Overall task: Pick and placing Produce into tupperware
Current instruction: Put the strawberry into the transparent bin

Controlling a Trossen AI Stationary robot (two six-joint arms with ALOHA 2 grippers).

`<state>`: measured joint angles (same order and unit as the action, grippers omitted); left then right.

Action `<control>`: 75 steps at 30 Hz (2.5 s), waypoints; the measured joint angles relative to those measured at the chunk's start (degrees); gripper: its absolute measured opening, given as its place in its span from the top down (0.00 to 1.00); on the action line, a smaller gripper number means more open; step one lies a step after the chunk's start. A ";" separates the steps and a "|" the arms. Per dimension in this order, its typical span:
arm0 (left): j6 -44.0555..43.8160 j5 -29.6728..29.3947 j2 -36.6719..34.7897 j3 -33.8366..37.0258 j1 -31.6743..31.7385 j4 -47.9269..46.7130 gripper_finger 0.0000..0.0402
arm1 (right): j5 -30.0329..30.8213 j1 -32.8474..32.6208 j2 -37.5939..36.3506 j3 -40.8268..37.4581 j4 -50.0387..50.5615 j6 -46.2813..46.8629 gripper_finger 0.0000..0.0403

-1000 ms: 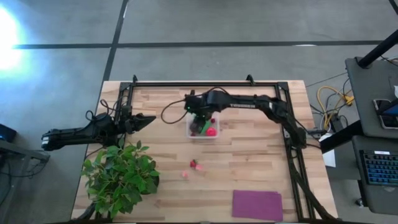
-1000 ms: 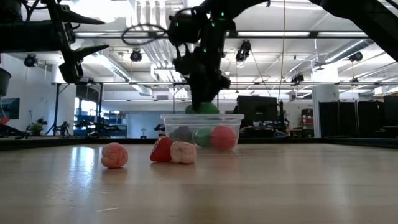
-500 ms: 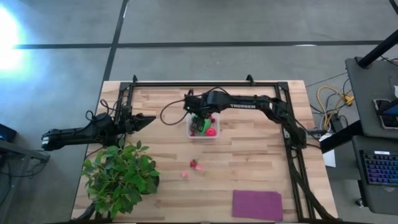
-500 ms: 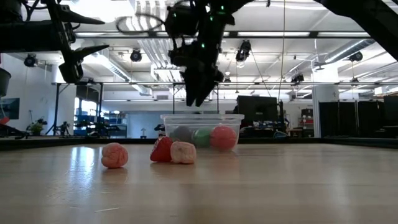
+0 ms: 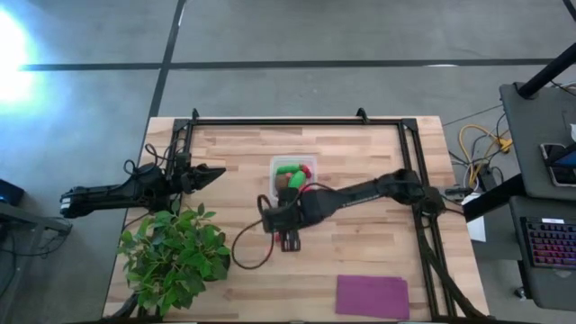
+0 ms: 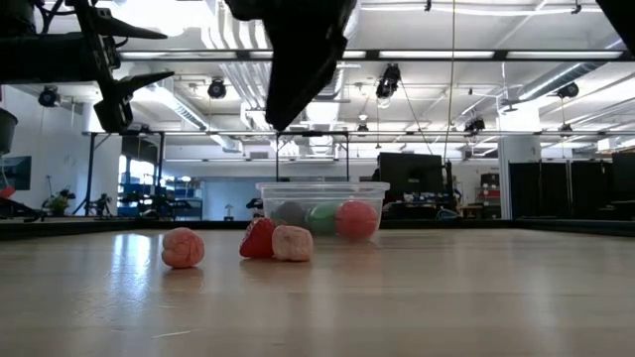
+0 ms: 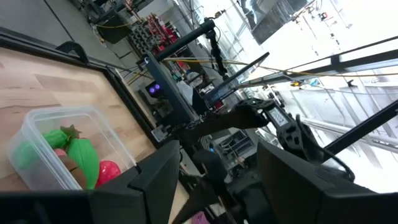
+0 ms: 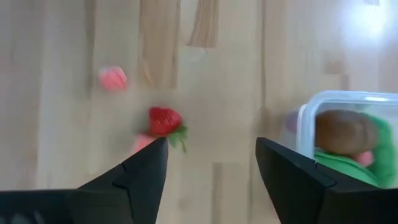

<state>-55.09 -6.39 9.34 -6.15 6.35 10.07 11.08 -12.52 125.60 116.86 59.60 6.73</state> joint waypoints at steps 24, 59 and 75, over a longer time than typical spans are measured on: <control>0.00 0.01 0.00 0.00 0.02 0.00 0.50 | -5.21 -2.84 7.08 -2.75 -7.15 11.71 0.42; 0.00 0.01 0.00 0.00 0.02 -0.02 0.50 | -3.30 -2.23 6.95 -10.57 -16.73 12.63 0.59; 0.00 0.02 0.00 0.00 0.02 0.00 0.50 | 1.87 -2.09 4.32 -5.13 -10.98 12.78 0.60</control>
<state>-55.09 -6.37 9.34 -6.15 6.37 10.07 12.94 -14.62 129.93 111.72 48.62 19.51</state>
